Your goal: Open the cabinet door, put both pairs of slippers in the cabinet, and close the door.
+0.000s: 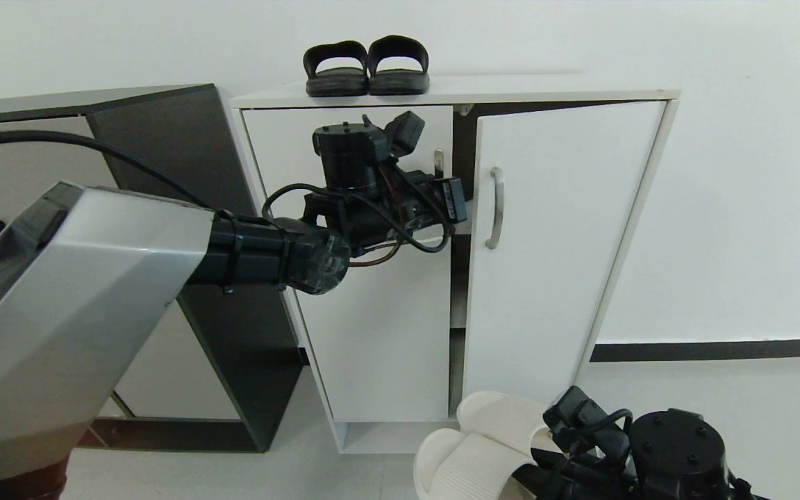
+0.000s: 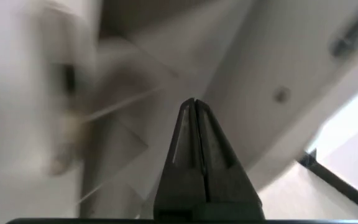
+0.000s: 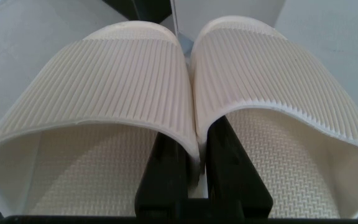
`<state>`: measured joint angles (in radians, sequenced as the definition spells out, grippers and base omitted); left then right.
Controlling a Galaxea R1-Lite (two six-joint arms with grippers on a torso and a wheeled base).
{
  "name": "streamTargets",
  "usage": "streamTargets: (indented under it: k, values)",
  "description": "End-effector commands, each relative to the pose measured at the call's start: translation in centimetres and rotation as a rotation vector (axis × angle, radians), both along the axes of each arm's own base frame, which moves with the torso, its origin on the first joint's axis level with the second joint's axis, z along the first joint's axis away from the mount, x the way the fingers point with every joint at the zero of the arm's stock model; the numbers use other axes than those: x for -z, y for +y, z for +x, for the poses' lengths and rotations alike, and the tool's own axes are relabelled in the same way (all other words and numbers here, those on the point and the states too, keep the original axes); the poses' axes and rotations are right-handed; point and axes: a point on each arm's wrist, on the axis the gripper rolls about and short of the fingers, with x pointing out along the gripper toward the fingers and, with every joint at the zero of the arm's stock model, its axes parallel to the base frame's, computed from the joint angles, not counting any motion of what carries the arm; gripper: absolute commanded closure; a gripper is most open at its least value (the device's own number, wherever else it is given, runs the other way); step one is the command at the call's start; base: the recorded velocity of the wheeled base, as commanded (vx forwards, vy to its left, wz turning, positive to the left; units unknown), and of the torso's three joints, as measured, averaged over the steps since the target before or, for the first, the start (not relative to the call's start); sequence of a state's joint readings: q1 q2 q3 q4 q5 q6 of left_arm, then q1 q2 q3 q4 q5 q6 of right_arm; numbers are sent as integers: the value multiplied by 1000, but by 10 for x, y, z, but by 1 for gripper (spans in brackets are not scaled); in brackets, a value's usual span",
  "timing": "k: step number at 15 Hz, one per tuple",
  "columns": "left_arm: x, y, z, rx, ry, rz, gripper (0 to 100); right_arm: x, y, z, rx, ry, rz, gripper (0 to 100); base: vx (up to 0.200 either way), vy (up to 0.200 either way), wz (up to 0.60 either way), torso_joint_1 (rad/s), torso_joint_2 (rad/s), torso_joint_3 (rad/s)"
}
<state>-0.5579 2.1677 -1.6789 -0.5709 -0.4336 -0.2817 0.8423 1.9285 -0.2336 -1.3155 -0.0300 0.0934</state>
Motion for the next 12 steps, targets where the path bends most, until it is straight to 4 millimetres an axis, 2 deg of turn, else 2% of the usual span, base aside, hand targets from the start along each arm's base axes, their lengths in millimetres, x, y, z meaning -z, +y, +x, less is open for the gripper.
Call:
streamTargets:
  k: [1, 5, 8, 9, 10, 11, 12]
  values:
    - [1, -10, -13, 33, -9, 18, 100, 2, 1, 0, -4, 6, -7, 100, -200, 0, 0, 7, 2, 7]
    - [2, -31, -63, 141, -45, 40, 100, 6, 2, 0, -6, 16, -16, 100, -200, 0, 0, 1, 1, 2]
    - [4, -34, -68, 150, -46, 40, 100, 7, 3, 0, -5, 17, -19, 100, -200, 0, 0, -1, 1, 2]
    - [4, -30, -67, 133, -41, 43, 100, 7, 2, 0, -3, 16, -17, 100, -200, 0, 0, -2, 2, 2]
    - [3, -24, -67, 122, -41, 43, 100, 7, 2, 0, -2, 16, -18, 100, 0, 0, 0, 0, 0, 0]
    - [5, -6, -70, 80, -21, 60, 100, 7, 2, 3, 8, 16, -16, 100, 0, 0, 0, 0, 0, 0]
    - [1, 18, -82, 16, -5, 69, 100, 7, 1, 9, 38, 9, -13, 100, 0, 0, 0, 0, 0, 0]
